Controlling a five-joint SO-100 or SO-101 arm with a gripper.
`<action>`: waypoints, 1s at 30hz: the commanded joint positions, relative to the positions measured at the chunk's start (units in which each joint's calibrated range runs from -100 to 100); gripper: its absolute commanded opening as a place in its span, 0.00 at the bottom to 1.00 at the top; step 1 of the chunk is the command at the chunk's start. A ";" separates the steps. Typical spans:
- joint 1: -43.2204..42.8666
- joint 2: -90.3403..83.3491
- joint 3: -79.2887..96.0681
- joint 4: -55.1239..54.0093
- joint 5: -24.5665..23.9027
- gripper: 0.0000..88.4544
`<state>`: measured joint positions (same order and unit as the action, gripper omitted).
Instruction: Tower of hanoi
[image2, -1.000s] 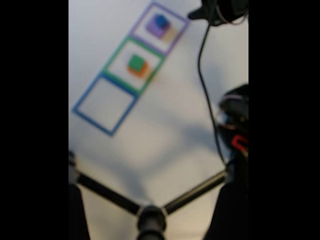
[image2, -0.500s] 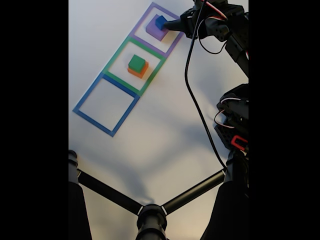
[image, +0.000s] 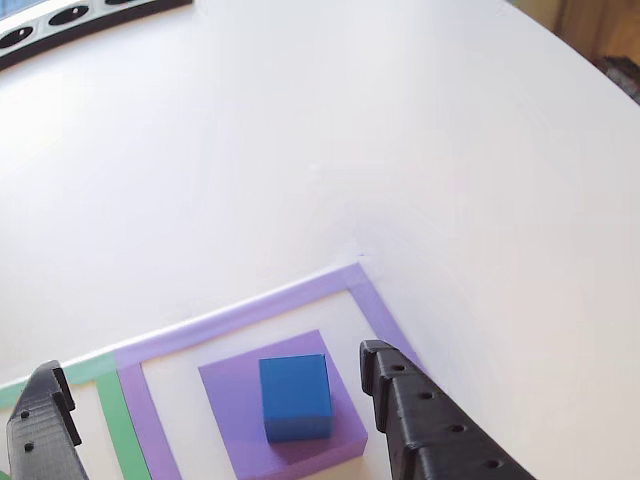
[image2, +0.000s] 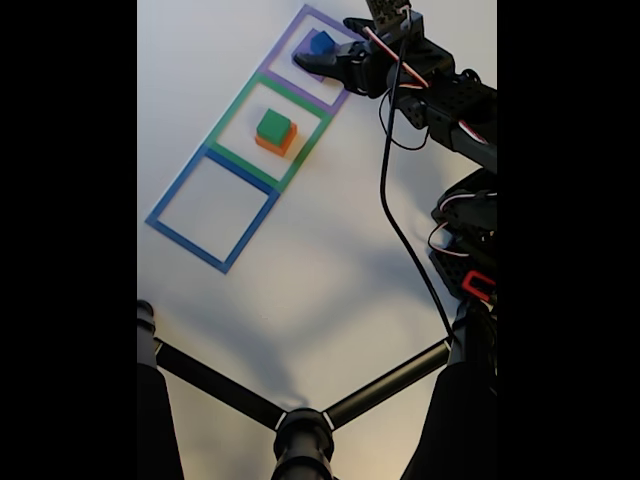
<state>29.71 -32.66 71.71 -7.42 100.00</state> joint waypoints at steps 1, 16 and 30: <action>0.60 0.37 -0.24 -2.98 0.00 0.44; 4.26 10.39 -0.79 -15.21 0.00 0.48; 5.79 22.08 -2.24 -25.81 0.00 0.48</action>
<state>34.90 -11.14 71.97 -29.90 100.00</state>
